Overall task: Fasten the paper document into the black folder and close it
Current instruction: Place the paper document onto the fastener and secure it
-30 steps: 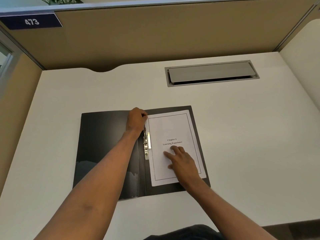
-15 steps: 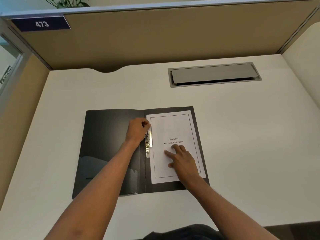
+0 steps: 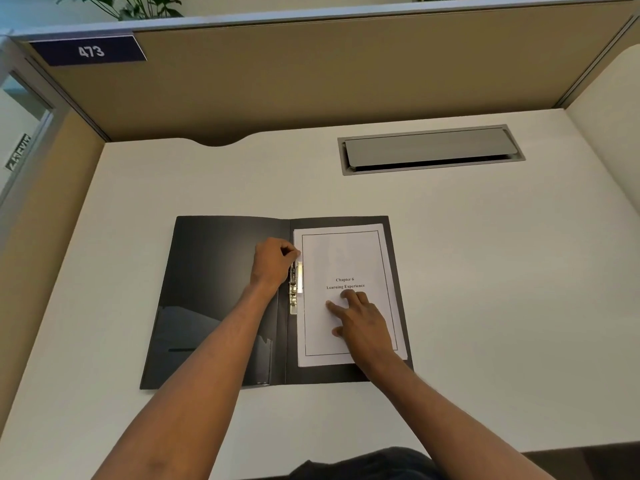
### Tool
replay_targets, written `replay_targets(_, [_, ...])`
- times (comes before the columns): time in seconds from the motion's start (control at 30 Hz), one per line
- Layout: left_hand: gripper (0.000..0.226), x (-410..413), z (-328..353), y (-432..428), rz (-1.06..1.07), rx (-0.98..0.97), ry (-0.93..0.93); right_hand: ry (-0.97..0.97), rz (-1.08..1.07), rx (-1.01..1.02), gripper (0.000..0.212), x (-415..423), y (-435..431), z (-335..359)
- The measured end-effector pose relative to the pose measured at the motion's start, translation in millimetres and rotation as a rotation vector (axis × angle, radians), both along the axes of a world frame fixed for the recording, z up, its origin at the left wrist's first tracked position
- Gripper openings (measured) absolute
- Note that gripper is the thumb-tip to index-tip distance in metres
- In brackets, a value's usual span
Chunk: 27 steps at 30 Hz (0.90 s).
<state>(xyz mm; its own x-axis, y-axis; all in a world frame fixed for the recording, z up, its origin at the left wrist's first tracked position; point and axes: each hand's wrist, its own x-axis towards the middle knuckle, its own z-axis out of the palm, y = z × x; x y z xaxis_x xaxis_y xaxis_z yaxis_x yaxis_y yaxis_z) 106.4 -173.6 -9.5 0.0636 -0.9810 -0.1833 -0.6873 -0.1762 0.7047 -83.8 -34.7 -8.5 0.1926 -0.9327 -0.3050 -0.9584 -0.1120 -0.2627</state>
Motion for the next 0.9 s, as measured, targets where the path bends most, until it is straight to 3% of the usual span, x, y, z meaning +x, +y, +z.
replay_targets(0.6, [0.008, 6.8, 20.2, 13.4, 0.011, -0.036, 0.028, 0.051, 0.013, 0.0, 0.058, 4.3, 0.1, -3.4])
replay_targets(0.9, [0.013, 6.3, 33.8, 67.6, 0.095, -0.047, 0.131, 0.061, 0.005, 0.018, 0.06, 6.5, -0.7, -2.0])
